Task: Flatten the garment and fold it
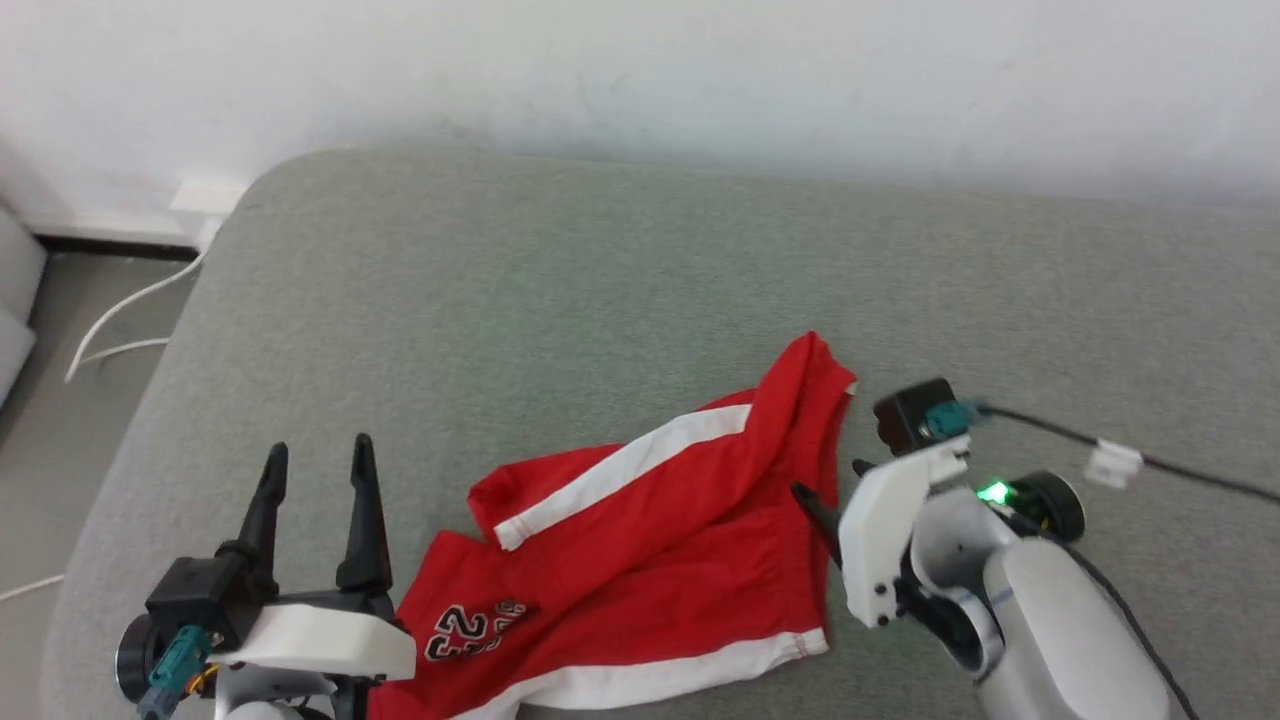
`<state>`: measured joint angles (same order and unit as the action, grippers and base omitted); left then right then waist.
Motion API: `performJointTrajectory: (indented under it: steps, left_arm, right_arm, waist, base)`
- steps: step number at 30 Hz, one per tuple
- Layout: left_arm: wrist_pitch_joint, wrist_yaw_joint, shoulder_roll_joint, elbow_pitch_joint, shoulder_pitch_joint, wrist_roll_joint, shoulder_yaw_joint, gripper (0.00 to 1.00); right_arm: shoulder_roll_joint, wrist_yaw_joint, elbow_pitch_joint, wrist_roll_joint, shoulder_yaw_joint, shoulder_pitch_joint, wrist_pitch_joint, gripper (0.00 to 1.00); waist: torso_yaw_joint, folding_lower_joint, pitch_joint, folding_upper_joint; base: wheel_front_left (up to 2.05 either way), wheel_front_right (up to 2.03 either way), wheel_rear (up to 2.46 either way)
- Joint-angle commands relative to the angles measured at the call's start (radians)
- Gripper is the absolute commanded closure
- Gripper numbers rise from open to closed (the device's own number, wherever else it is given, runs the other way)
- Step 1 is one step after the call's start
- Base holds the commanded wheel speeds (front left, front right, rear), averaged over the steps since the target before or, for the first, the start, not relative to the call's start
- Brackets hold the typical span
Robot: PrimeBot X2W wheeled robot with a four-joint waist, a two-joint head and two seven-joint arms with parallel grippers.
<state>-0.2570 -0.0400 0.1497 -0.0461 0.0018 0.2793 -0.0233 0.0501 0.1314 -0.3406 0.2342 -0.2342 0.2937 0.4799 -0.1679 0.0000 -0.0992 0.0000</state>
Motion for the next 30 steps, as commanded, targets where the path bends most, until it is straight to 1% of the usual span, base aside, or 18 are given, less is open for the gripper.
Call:
performJointTrajectory:
  steps: [1,6,9,11,12,14,15,18,20,24,30]
  left_arm:
    - [-0.005,0.01,-0.01,-0.002,-0.008,-0.013,0.007,0.0]
    - [-0.005,0.031,-0.037,-0.003,-0.012,-0.023,0.01,0.0]
    - [-0.005,0.044,-0.052,-0.008,-0.016,-0.028,0.008,0.0]
    - [-0.005,0.052,-0.059,-0.015,-0.02,-0.031,0.009,0.0]
    - [-0.005,0.056,-0.062,-0.018,-0.022,-0.033,0.01,0.0]
    - [-0.005,0.06,-0.067,-0.023,-0.021,-0.037,0.015,0.0]
    - [-0.005,0.06,-0.067,-0.023,-0.021,-0.037,0.015,0.0]
    - [-0.005,0.065,-0.072,-0.026,-0.018,-0.042,0.025,0.0]
    - [-0.005,0.067,-0.075,-0.025,-0.014,-0.046,0.031,0.0]
    - [-0.005,0.073,-0.08,-0.02,-0.002,-0.051,0.046,0.0]
    - [-0.005,0.087,-0.086,-0.016,0.003,-0.057,0.055,0.0]
  right_arm:
    - [0.0,-0.001,-0.037,0.006,-0.01,0.044,0.023,0.0]
    - [0.0,-0.001,-0.194,0.018,-0.019,0.127,0.104,0.0]
    - [0.0,-0.001,-0.294,0.027,-0.021,0.15,0.158,0.0]
    - [0.0,-0.001,-0.343,0.052,-0.033,0.155,0.195,0.6]
    - [0.0,-0.001,-0.356,0.076,-0.04,0.155,0.206,1.0]
    - [0.0,-0.001,-0.366,0.115,-0.056,0.16,0.214,1.0]
    - [0.0,-0.001,-0.366,0.115,-0.056,0.16,0.214,1.0]
    - [0.0,-0.001,-0.359,0.133,-0.052,0.182,0.189,1.0]
    - [0.011,-0.001,-0.339,0.134,-0.035,0.198,0.164,1.0]
    - [0.078,-0.001,-0.273,0.116,0.017,0.207,0.136,1.0]
    - [0.2,-0.001,-0.18,0.061,0.148,0.165,0.167,1.0]
  waist:
    - [-0.031,0.0,-0.018,0.0]
    - [-0.054,0.0,-0.036,0.0]
    - [-0.068,0.0,-0.044,0.0]
    - [-0.076,0.0,-0.046,0.0]
    - [-0.08,0.0,-0.045,0.0]
    - [-0.082,0.0,-0.043,0.0]
    - [-0.082,0.0,-0.043,0.0]
    - [-0.078,0.0,-0.038,0.0]
    - [-0.072,0.0,-0.03,0.0]
    - [-0.046,0.0,-0.02,0.0]
    - [0.001,0.0,-0.033,0.0]
  base:
    - [0.0,0.0,0.0]
    - [0.0,0.0,0.0]
    - [0.0,0.0,0.0]
    - [0.0,0.0,0.0]
    - [0.0,0.0,0.0]
    - [0.0,0.0,0.0]
    - [0.0,0.0,0.0]
    - [0.0,0.0,0.0]
    - [0.0,0.0,0.0]
    - [0.0,0.0,0.0]
    - [0.0,0.0,0.0]
